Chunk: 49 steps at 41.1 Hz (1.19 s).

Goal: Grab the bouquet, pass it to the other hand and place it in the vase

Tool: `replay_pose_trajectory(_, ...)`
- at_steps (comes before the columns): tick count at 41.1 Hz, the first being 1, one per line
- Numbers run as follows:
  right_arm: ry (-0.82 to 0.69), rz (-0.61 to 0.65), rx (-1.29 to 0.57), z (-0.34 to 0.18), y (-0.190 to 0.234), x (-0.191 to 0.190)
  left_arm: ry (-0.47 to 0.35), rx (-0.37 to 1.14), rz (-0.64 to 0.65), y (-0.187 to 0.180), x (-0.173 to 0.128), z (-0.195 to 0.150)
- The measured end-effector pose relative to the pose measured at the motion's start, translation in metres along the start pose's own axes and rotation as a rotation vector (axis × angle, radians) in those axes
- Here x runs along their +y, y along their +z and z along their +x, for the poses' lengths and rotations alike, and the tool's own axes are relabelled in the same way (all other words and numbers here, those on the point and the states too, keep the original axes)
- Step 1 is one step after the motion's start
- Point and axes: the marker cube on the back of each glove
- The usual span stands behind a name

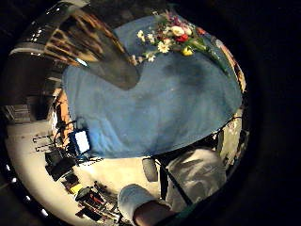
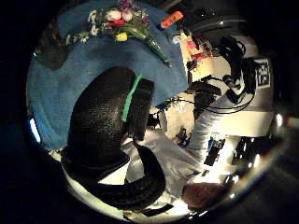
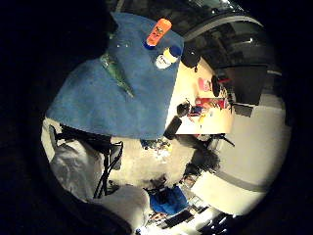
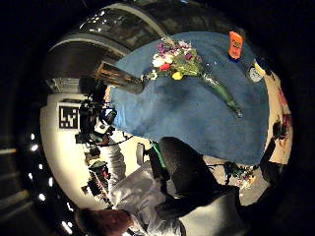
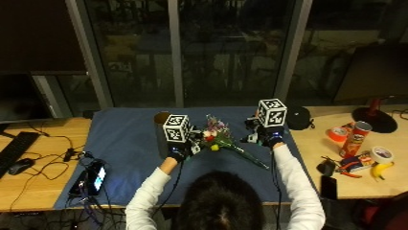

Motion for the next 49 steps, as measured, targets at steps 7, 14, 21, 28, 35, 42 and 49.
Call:
replay_pose_trajectory(7, 0.070, -0.014, 0.000, 0.011, -0.007, -0.020, 0.051, 0.015, 0.021, -0.009, 0.004, 0.000)
replay_pose_trajectory(14, 0.164, -0.065, -0.054, 0.036, 0.014, -0.052, 0.088, 0.057, 0.052, -0.008, 0.004, -0.001)
replay_pose_trajectory(21, 0.225, -0.118, -0.141, 0.072, 0.070, -0.089, 0.094, 0.053, 0.047, -0.008, 0.009, -0.003)
replay_pose_trajectory(28, 0.287, -0.160, -0.199, 0.074, 0.104, -0.078, 0.093, 0.062, 0.034, -0.007, 0.013, -0.006)
replay_pose_trajectory(35, 0.324, -0.143, -0.163, 0.070, 0.140, -0.074, 0.093, 0.063, 0.034, -0.004, 0.013, -0.007)
replay_pose_trajectory(42, 0.347, -0.184, -0.170, 0.066, 0.186, -0.078, 0.098, 0.059, 0.084, -0.007, 0.011, -0.009)
replay_pose_trajectory(49, 0.395, -0.161, -0.228, 0.064, 0.214, -0.077, 0.085, 0.076, 0.078, -0.008, 0.012, -0.012)
